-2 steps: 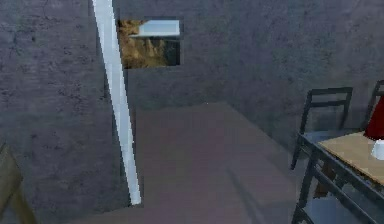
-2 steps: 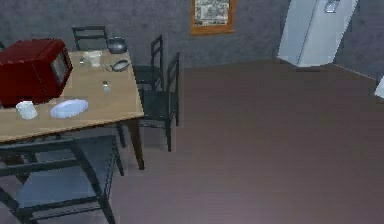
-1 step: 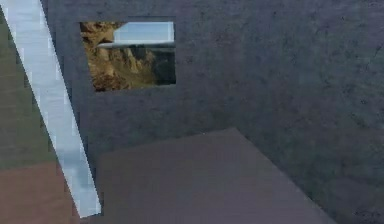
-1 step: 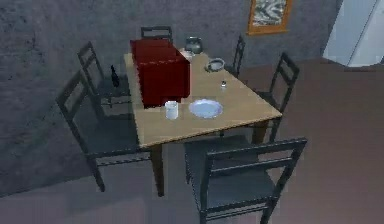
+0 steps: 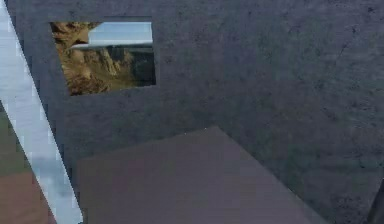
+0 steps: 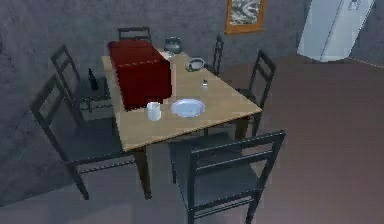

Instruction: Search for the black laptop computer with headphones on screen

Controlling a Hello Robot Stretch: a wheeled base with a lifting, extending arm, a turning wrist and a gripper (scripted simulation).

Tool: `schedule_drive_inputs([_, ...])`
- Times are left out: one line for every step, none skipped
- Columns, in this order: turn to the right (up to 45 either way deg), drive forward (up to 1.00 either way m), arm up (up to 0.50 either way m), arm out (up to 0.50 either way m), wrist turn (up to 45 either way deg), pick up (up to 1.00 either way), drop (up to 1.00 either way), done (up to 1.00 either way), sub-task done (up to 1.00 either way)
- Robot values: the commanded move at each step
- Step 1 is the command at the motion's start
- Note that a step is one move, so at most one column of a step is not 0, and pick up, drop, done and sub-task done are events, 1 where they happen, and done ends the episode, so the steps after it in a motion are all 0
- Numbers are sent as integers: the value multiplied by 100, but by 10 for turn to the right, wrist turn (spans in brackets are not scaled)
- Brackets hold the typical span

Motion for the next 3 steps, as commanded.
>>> schedule_drive_inputs([0,25,0,0,0,0,0,0,0])
schedule_drive_inputs([-450,0,0,0,0,0,0,0,0])
schedule_drive_inputs([-90,0,0,0,0,0,0,0,0])
